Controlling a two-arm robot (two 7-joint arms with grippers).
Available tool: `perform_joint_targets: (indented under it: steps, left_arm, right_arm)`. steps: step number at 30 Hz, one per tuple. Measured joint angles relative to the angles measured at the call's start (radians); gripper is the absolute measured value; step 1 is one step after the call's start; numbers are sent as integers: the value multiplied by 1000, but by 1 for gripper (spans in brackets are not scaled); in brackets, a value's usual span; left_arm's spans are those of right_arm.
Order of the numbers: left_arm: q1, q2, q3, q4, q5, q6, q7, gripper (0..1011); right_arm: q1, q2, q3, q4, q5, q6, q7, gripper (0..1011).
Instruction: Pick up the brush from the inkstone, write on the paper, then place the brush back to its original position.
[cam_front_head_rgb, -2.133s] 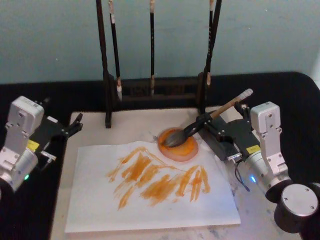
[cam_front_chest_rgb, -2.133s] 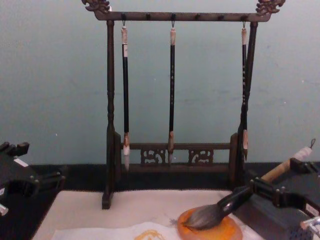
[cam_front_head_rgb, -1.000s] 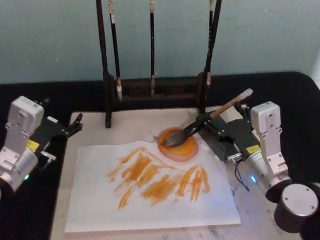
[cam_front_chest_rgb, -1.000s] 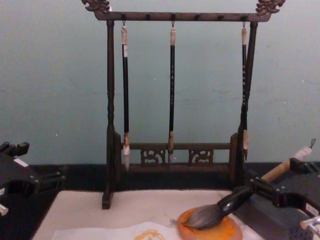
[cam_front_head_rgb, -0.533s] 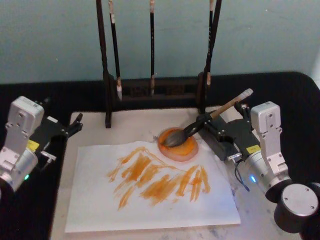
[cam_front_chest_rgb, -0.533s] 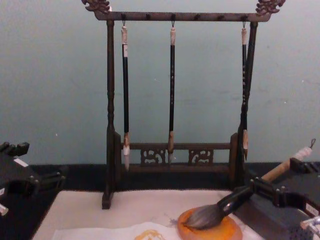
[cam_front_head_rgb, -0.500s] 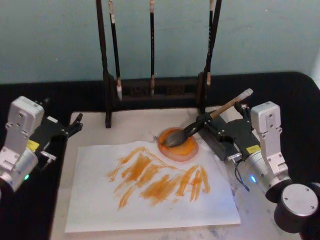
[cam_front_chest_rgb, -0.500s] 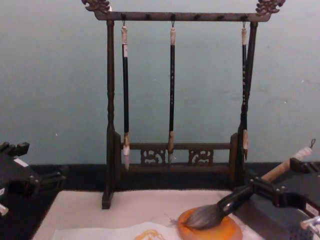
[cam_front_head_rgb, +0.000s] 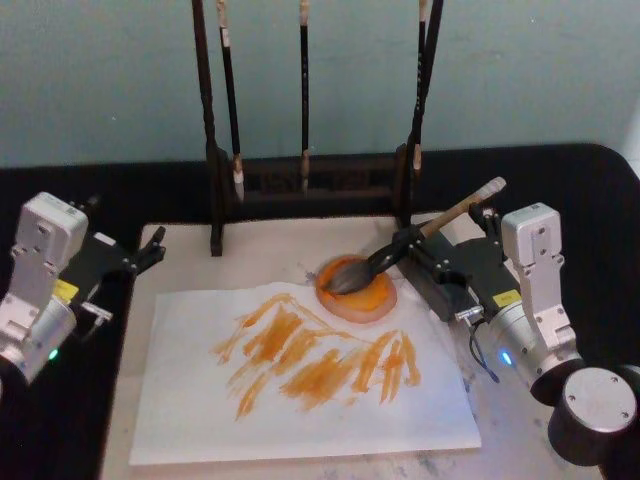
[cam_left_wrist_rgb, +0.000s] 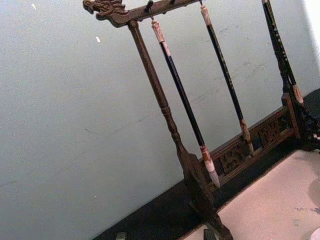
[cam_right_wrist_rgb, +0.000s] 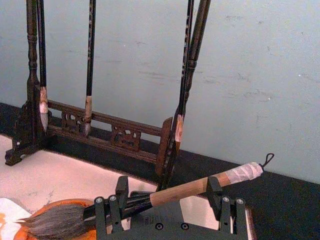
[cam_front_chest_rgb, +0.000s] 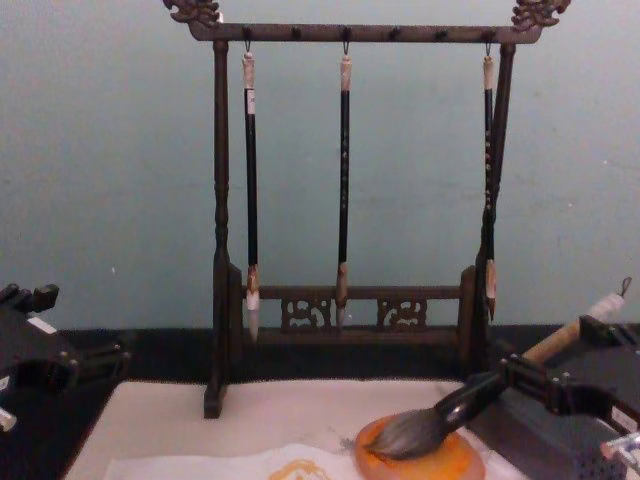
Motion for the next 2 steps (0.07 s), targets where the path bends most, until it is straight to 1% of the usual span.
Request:
perform_joint_targets:
  steps: [2]
  left_arm:
    - [0, 0, 0, 0, 0, 0, 0, 1001]
  right_arm:
    - [0, 0, 0, 0, 0, 0, 0, 1000]
